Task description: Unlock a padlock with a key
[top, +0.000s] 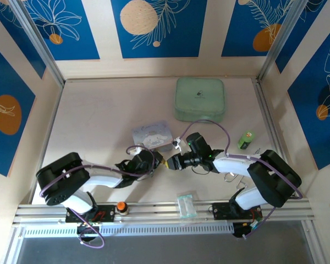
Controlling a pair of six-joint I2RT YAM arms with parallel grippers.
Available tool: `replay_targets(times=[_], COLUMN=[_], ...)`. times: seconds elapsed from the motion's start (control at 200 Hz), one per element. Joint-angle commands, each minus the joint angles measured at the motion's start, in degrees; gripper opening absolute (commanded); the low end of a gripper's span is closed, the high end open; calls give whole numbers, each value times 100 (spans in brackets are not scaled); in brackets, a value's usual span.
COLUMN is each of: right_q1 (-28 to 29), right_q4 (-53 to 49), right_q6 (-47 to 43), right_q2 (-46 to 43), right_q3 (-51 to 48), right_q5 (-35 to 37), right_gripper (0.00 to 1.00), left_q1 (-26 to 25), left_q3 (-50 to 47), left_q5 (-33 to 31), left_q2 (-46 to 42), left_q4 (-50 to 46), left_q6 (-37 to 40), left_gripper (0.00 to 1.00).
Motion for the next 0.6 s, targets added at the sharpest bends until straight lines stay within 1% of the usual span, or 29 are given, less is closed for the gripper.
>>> replay_targets(times=[0.0,0.055,0.09,0.145,0.195,0.215,0.22,0.235,0.24,0.25,0.305,0.45,0.595], right_q1=[-141,-141,-128,-107,-84,-86,-87,-88,-92,-91,-97,-106,-107], right_q4=[-173,-225,-292,-430,-613,-696,-714,-786,-817,-864,-1149,-1758,-2206], right_q6=[130,205,279,383,484,526,535,563,575,600,686,703,622], right_q2=[-167,-274,-356,-531,-685,-740,-757,-792,-804,-831,-916,-819,-586], right_q3=[-97,-66,-43,21,95,128,139,181,192,222,379,835,1179], right_q5=[424,497,597,850,1124,1202,1220,1277,1302,1342,1528,1600,1665], right_gripper=[40,48,55,64,75,78,79,96,98,100,99,99,99], left_q1=[24,35,43,52,69,74,76,78,79,79,104,281,447], left_q3=[-226,-184,-147,-98,-69,-54,-47,-29,-22,0,127,599,786], left_q5=[147,130,130,121,121,113,108,97,91,83,53,109,266], left_q2=[-28,-23,-13,-9,-25,-34,-40,-59,-65,-81,-144,-179,-117], left_q4=[-867,-989,-1133,-1305,-1452,-1541,-1566,-1653,-1684,-1747,-2144,-3284,-3858], left_q6=[-70,30,112,263,427,511,531,589,619,667,1000,2028,2775], left_gripper=[0,0,0,0,0,0,0,0,0,0,0,1,1])
